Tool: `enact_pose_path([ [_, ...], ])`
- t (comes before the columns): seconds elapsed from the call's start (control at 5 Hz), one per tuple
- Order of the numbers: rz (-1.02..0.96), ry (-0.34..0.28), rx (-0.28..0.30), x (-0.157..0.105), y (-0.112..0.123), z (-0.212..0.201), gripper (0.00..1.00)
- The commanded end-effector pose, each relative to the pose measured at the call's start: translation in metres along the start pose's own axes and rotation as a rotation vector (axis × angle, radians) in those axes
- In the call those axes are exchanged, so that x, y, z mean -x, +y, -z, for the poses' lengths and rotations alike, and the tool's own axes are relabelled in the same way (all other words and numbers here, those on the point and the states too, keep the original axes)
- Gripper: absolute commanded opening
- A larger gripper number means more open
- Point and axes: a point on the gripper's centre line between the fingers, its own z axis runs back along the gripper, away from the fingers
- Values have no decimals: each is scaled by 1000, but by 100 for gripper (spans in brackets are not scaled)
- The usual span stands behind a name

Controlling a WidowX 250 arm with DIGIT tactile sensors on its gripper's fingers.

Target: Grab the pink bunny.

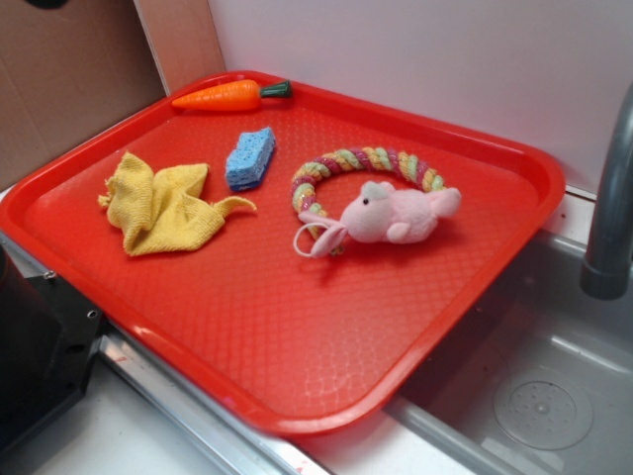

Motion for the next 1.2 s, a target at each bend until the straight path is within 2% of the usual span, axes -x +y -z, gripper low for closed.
enact_pose_path([
  [0.0, 185, -98, 8, -60, -21, 24, 100],
  [0.4, 288, -159, 94, -100, -50, 75, 100],
  [0.6, 297, -147, 113, -109, -62, 97, 100],
  [0.8, 341, -113, 126, -119, -75, 127, 100],
  [1.0, 388, -38, 105, -126, -85, 161, 100],
])
